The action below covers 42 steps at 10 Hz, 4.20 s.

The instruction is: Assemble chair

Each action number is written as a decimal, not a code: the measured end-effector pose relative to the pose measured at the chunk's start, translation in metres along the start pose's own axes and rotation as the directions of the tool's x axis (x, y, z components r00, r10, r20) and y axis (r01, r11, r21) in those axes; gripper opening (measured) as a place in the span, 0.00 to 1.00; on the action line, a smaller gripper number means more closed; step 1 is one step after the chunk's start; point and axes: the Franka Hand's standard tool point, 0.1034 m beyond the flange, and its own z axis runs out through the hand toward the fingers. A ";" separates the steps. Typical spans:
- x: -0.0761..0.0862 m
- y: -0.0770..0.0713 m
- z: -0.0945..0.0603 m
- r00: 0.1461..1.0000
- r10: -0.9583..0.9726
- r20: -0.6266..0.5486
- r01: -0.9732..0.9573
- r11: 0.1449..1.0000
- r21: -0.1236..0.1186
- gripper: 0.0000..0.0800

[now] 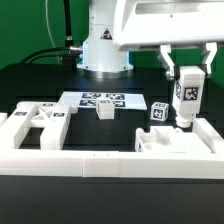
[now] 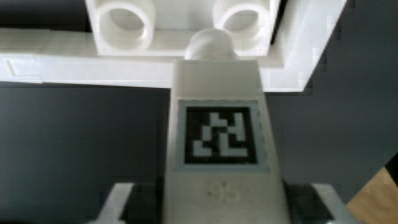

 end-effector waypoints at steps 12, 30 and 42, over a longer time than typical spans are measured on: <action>-0.019 -0.024 0.020 0.999 -0.041 0.028 0.041 0.999 0.019 0.36; -0.012 -0.020 0.024 0.995 -0.097 -0.025 0.098 0.995 0.011 0.36; -0.025 -0.019 0.035 0.994 -0.110 -0.013 0.111 0.994 0.011 0.36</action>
Offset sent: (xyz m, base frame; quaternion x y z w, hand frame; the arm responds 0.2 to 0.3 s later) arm 0.0000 0.0000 0.0000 0.0000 0.0000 0.0000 1.0000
